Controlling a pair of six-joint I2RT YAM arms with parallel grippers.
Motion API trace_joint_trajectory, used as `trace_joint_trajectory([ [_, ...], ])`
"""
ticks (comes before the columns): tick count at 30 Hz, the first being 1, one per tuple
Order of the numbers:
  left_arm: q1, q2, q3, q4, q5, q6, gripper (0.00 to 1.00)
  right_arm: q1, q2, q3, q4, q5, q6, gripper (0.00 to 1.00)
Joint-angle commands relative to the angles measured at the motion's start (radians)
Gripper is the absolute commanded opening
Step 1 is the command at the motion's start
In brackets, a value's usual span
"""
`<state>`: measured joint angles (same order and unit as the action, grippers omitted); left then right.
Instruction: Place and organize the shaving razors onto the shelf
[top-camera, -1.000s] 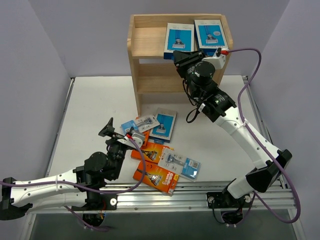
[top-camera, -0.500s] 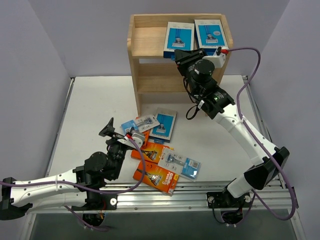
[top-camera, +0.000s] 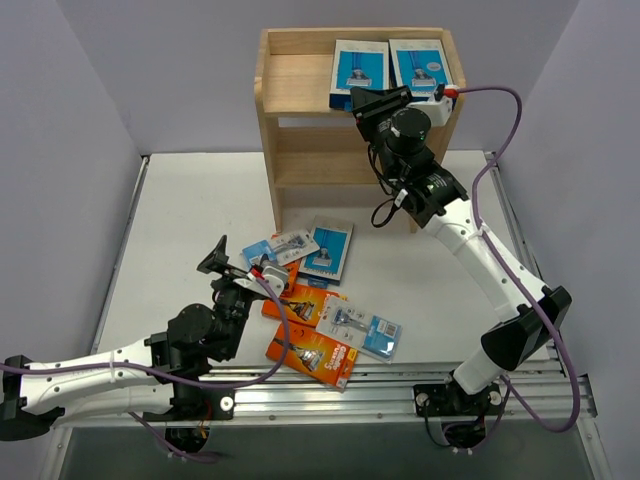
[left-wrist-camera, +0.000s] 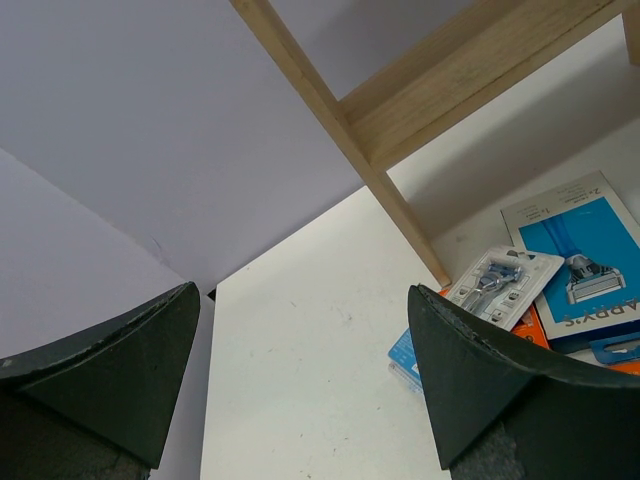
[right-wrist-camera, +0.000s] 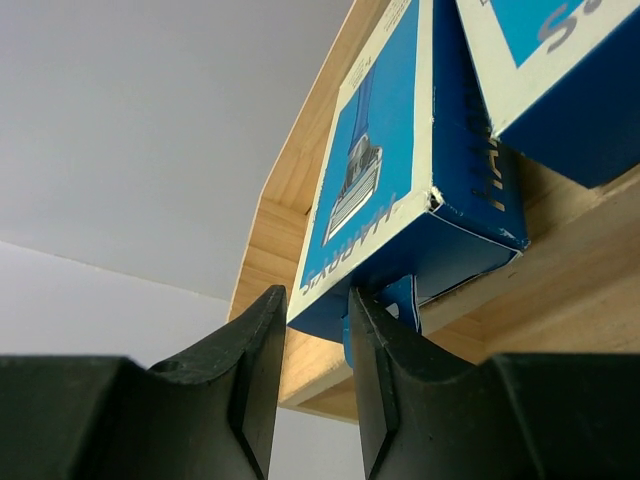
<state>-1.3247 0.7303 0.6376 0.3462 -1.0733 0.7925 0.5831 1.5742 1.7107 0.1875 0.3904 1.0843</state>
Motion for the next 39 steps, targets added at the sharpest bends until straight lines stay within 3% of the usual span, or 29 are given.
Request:
trace_joint_trajectory([
  [1, 0.004, -0.012, 0.050, 0.005, 0.012, -0.016, 0.94, -0.026, 0.015, 0.049, 0.033, 0.007, 0.000, 0.28],
  [23, 0.004, -0.003, 0.051, -0.004, 0.009, -0.022, 0.94, -0.072, 0.026, 0.044, 0.038, -0.071, 0.017, 0.32],
  [39, 0.007, 0.004, 0.068, -0.007, -0.010, -0.029, 0.94, -0.071, -0.104, -0.033, 0.024, -0.073, 0.011, 0.43],
])
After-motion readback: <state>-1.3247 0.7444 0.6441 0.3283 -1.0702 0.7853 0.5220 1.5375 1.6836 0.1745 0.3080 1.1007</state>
